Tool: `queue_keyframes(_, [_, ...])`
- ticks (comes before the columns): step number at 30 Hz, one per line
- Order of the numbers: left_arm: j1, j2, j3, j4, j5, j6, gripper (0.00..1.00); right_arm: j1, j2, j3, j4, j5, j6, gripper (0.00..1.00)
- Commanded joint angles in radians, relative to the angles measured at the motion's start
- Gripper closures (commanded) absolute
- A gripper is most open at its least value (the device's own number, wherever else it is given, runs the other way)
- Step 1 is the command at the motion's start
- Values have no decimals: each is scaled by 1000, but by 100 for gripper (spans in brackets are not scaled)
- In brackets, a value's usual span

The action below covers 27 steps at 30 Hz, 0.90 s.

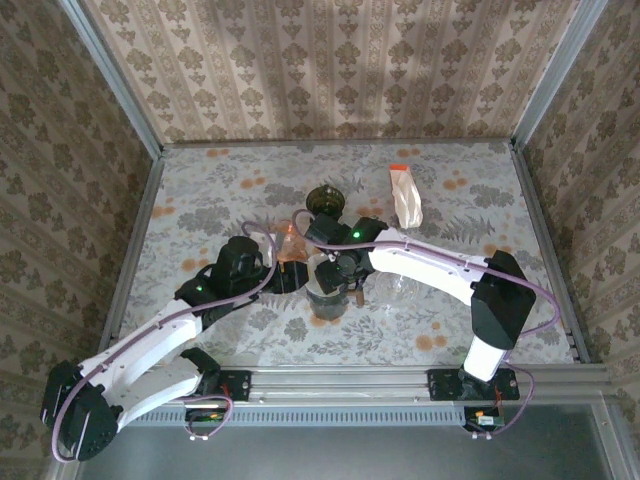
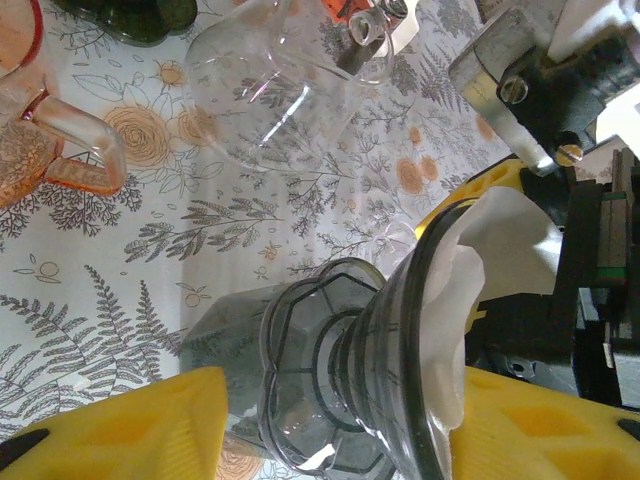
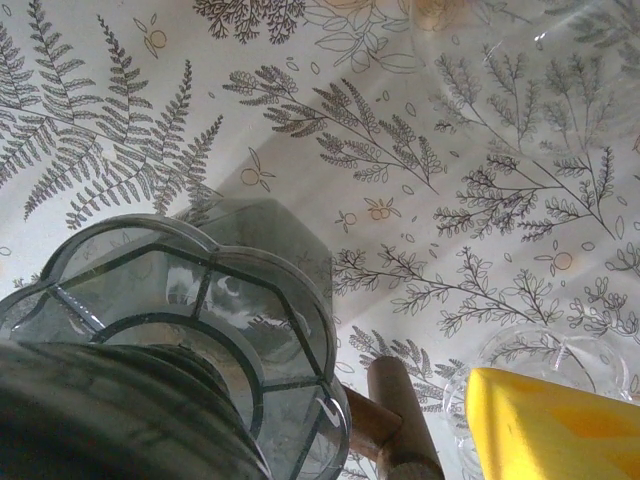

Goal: Place the coffee filter in the dripper

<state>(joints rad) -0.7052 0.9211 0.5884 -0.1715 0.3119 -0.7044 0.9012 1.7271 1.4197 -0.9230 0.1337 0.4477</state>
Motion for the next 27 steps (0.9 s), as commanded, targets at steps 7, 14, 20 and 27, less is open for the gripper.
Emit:
queue_keyframes(7, [5,13,-17,27,19,-12,41,-4,16,-24,0,24,0,26])
queue_keyframes(14, [4,18,-21,32,19,-15,43,-3,-121,-31,55,45,10,23])
queue_keyframes(20, [5,18,-30,41,19,-21,44,1,-243,-96,65,46,54,24])
queue_keyframes(27, [1,25,-32,58,21,-27,44,24,-300,-170,80,55,69,36])
